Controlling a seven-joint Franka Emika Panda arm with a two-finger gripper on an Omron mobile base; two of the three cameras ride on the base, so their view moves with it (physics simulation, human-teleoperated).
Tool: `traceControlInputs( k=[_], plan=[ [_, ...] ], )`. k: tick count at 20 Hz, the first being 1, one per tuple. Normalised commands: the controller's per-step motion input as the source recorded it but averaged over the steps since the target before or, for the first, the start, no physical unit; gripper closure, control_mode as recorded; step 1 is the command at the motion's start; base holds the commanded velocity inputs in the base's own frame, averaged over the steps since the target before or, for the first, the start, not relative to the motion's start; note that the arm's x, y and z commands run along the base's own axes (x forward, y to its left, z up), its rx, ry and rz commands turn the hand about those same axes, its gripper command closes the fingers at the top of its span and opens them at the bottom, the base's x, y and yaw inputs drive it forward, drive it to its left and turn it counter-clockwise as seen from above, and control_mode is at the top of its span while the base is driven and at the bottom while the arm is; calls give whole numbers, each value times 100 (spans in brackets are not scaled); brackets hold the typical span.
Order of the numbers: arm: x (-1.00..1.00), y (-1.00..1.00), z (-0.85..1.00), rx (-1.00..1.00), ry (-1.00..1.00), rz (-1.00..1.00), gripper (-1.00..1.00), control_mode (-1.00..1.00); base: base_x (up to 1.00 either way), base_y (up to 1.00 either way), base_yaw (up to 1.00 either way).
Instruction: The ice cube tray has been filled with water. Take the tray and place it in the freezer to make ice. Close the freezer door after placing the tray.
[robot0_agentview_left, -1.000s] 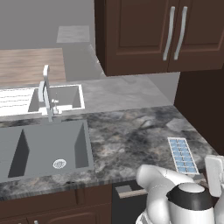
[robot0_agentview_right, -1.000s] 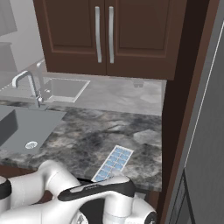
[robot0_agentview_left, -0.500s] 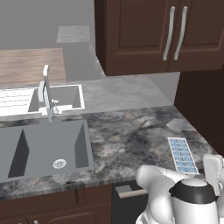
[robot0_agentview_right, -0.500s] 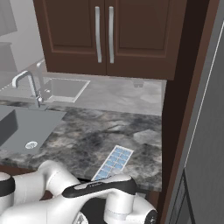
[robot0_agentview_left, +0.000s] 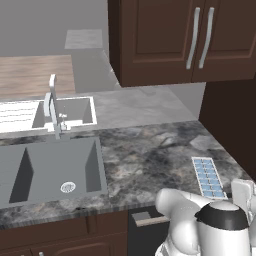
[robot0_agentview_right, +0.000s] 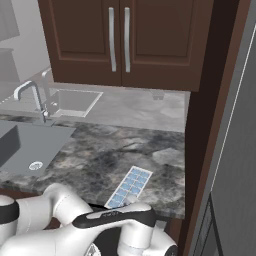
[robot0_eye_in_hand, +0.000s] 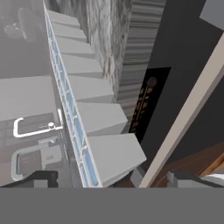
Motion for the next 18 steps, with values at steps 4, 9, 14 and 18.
traceControlInputs(
  k=[4,9,14,18],
  plan=[
    [0,13,0,0,-3,-1,-100,-100,0,0,0],
    [0,19,0,0,-2,-2,-100,-100,0,0,0],
    [0,18,0,0,-1,-3,-100,-100,0,0,0],
    [4,4,0,0,-1,-4,-100,-100,0,0,0]
  ],
)
